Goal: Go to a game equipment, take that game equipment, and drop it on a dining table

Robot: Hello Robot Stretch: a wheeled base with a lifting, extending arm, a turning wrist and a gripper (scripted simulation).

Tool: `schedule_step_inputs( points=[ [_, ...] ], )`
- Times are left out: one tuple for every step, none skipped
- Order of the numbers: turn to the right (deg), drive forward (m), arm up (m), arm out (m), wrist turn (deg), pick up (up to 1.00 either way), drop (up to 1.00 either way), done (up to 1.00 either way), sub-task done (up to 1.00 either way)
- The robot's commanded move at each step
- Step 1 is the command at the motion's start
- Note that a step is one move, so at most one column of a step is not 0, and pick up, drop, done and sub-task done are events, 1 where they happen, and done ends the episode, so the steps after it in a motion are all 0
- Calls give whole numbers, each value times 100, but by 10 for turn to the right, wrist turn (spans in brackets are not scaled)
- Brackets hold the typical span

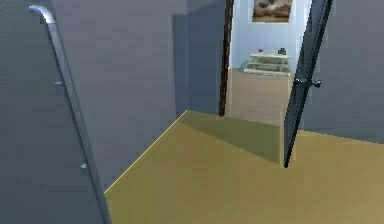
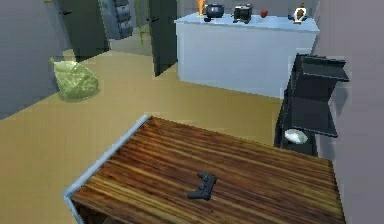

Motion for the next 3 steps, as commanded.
schedule_step_inputs(
  points=[
    [0,0,22,0,0,0,0,0,0],
    [0,0,0,26,0,0,0,0,0],
    [0,0,0,0,450,0,0,0,0]
  ],
)
